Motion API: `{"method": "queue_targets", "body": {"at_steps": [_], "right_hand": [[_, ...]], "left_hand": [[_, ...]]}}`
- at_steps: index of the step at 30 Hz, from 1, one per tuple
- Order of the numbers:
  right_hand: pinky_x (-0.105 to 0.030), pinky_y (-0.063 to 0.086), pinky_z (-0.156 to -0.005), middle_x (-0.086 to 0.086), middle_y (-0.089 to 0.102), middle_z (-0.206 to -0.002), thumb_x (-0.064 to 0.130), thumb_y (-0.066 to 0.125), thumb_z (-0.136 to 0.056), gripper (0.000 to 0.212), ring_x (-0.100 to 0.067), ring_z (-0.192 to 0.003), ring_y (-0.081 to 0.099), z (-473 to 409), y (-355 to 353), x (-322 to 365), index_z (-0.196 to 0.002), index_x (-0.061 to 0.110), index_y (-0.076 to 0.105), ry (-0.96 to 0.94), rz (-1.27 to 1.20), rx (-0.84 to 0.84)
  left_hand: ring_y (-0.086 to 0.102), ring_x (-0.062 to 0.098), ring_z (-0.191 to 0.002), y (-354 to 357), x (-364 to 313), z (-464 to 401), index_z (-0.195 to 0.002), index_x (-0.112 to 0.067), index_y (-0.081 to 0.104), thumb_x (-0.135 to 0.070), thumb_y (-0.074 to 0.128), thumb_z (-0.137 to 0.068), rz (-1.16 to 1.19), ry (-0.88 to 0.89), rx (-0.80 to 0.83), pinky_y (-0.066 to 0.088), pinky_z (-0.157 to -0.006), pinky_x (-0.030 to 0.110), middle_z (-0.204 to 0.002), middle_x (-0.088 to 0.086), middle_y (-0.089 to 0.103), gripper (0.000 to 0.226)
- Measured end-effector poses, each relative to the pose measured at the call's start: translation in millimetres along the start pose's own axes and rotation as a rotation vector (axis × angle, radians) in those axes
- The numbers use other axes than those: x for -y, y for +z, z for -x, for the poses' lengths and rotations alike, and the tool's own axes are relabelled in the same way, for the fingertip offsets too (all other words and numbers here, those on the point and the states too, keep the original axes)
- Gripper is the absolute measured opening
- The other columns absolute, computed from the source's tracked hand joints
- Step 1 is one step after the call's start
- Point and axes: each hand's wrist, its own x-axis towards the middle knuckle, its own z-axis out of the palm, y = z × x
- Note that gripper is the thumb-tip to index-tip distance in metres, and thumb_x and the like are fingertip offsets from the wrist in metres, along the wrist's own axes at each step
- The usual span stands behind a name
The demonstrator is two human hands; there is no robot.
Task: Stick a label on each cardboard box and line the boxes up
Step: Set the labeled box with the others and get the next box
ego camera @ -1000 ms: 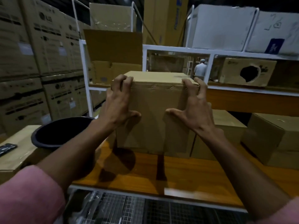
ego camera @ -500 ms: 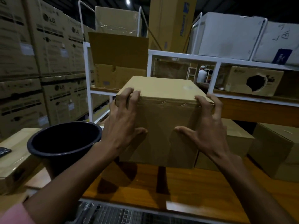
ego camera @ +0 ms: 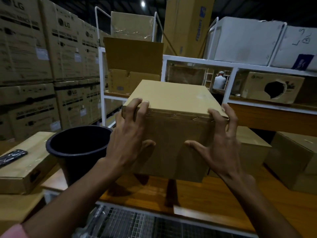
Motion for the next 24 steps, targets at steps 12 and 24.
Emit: {"method": "queue_targets", "body": {"at_steps": [12, 24], "right_hand": [[-0.041, 0.060, -0.069, -0.012, 0.015, -0.156, 0.052, 0.091, -0.061, 0.107, -0.036, -0.132, 0.037, -5, -16, 11, -0.149, 0.034, 0.032, -0.117, 0.032, 0.015], [-0.052, 0.059, -0.084, -0.016, 0.012, -0.159, 0.050, 0.089, -0.067, 0.103, -0.046, -0.134, 0.038, -62, -9, 16, -0.149, 0.031, 0.031, -0.142, 0.026, -0.061]], "left_hand": [[0.018, 0.049, -0.141, -28, -13, 12, -0.151, -0.030, 0.025, -0.045, 0.094, -0.059, -0.182, -0.025, -0.060, 0.059, -0.056, 0.061, -0.154, 0.010, 0.022, 0.116], [0.014, 0.049, -0.143, -46, 2, -44, -0.155, -0.030, 0.020, -0.045, 0.093, -0.059, -0.265, 0.013, -0.119, 0.055, -0.077, 0.069, -0.156, 0.009, 0.018, 0.121]]}}
